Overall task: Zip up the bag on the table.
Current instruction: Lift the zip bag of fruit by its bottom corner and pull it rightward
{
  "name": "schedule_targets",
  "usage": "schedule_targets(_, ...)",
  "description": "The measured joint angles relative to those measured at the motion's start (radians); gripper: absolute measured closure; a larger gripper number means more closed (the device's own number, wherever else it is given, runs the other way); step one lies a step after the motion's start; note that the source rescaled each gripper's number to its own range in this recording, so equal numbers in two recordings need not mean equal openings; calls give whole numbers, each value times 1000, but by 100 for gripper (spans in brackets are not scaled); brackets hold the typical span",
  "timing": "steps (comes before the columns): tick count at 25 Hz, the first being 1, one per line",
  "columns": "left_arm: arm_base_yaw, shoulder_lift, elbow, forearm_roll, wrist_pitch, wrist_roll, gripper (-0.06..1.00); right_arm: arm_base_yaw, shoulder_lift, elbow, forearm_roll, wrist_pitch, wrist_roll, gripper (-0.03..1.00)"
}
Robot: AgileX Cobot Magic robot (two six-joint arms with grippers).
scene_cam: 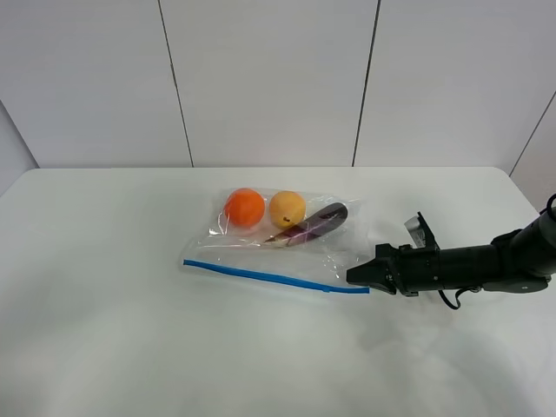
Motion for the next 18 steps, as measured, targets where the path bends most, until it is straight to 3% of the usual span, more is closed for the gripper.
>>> schedule_targets(2, 0, 0, -10, -75, -31, 126, 1, 0, -31, 1, -11, -23, 11, 97)
schedule_targets(8, 0, 24, -12, -388, -124, 820, 1, 0, -126, 2, -31, -30, 58, 97)
schedule_targets(10, 0, 76, -12, -457, -146, 985, 1, 0, -148, 2, -52, -31, 79, 97)
schedule_targets(18, 0, 418, -12, -689, -270, 1445, 1, 0, -172, 2, -79, -21, 108, 97)
